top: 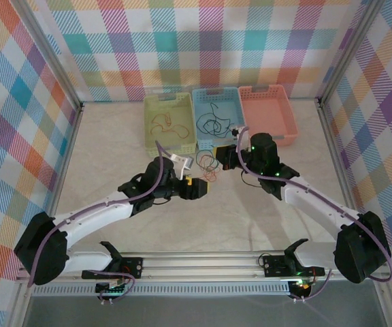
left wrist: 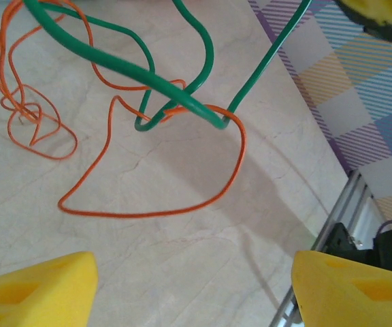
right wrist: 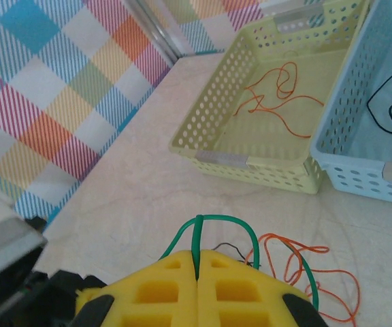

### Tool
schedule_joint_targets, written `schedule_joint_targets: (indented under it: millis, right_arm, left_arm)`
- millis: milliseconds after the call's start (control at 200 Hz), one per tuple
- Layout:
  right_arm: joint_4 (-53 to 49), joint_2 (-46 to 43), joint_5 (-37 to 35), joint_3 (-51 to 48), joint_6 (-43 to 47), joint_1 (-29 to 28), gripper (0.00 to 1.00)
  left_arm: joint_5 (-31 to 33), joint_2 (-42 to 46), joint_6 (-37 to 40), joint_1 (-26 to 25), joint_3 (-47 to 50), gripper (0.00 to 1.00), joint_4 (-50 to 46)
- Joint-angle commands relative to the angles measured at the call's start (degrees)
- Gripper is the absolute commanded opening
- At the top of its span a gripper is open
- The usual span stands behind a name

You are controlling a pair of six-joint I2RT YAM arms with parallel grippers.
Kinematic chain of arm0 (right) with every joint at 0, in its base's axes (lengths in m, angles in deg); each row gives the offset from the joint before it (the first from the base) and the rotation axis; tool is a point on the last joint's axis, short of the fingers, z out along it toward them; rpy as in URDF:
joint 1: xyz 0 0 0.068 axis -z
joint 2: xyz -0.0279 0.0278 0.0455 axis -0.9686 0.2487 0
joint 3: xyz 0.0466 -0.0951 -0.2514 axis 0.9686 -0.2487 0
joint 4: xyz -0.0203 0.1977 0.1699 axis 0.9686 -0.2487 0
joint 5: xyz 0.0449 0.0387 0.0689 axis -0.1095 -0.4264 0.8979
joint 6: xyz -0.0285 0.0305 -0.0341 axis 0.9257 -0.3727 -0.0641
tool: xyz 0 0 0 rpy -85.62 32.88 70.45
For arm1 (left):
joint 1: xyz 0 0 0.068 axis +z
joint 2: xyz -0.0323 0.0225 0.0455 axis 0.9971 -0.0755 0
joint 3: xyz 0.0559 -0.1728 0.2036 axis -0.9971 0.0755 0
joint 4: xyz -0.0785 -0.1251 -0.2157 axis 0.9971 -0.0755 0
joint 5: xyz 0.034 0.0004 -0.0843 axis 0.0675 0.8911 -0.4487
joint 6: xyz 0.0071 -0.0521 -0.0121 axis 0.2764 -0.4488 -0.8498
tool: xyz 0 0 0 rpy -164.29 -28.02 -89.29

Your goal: Untangle the cables

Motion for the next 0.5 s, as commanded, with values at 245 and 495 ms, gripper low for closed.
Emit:
schedule_joint_targets:
  millis: [245,495]
  right_arm:
    - [-8.2,-1.1,-0.4,3.9,-8.7,0.2,0.0]
    - [-9.1,-0.8,1.3,4.8,-10.4,0.2,0.0]
  left_arm:
    - [10.7,-5.3,12.4,-5.7,-9.6,0.77,-6.9]
    - [16.2,-8.6,18.3,-7.9,-12.4,0.72,-11.1]
